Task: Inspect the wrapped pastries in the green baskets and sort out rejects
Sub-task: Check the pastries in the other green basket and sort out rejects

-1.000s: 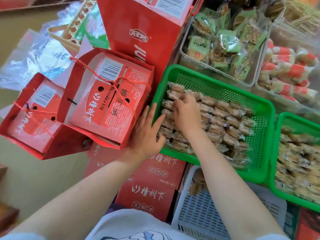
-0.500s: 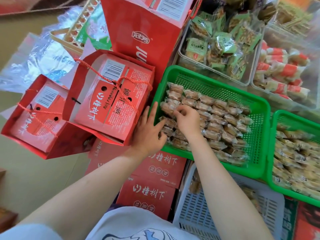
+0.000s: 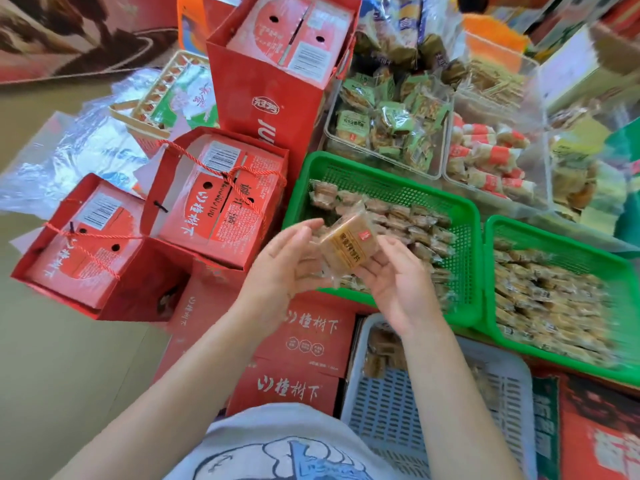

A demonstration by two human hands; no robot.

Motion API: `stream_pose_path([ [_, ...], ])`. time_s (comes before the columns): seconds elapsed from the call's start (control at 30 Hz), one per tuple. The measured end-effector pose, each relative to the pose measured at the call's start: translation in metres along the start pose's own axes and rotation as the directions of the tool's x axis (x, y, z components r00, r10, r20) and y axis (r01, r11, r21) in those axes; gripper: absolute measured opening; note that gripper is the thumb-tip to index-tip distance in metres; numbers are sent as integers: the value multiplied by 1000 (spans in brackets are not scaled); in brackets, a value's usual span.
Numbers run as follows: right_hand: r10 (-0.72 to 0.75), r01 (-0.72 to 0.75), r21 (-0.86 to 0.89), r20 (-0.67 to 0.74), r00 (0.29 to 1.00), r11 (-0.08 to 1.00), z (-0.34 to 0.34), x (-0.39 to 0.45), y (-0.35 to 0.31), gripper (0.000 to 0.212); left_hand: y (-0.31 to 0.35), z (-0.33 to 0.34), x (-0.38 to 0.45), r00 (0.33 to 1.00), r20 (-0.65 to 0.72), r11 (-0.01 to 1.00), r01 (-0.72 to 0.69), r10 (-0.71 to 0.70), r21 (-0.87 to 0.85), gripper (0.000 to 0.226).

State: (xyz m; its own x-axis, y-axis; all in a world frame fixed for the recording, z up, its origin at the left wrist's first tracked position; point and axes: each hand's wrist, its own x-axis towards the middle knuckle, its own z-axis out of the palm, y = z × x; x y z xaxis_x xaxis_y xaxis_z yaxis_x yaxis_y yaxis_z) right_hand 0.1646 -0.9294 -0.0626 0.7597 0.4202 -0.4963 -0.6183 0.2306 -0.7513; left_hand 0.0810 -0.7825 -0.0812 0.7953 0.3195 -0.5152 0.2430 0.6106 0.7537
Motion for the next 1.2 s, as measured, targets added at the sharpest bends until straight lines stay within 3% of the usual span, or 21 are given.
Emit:
stream_pose_path([
  [0.1, -39, 38, -2, -44, 998, 999, 4, -31, 6, 18, 5, -6, -28, 982, 72, 982, -178, 174, 57, 32],
  [0.17, -85, 79, -105, -58, 995, 991, 4, -50, 8, 25, 8, -8, -42, 978, 58, 976, -203, 198, 82, 19],
  [0.33, -224, 170, -352, -119, 967, 921, 0, -89, 7, 15, 9, -5, -69, 966, 34, 945, -256, 255, 205, 2],
  [0.5, -313, 259, -338, -116, 943, 905, -9, -123, 5, 11, 8, -4, -86, 958, 132, 920, -281, 254, 273, 14],
  [0.67, -484, 391, -401, -160, 860, 828, -13, -144, 9, 10, 13, -7, -103, 919, 282, 878, -359, 275, 315, 16],
  [0.83, -539, 442, -421, -141, 830, 792, -4, -153, 11, 13, 21, -10, -117, 903, 365, 925, -317, 227, 208, 18],
  [1.03, -720, 502, -667, -76, 690, 551, 11, -161, 21, 16, 19, -7, -129, 920, 336, 962, -251, 204, 104, 13],
  [1.2, -686, 532, -512, -168, 708, 674, 13, -163, 18, 19, 18, -9, -135, 886, 439, 976, -203, 148, 81, 20],
])
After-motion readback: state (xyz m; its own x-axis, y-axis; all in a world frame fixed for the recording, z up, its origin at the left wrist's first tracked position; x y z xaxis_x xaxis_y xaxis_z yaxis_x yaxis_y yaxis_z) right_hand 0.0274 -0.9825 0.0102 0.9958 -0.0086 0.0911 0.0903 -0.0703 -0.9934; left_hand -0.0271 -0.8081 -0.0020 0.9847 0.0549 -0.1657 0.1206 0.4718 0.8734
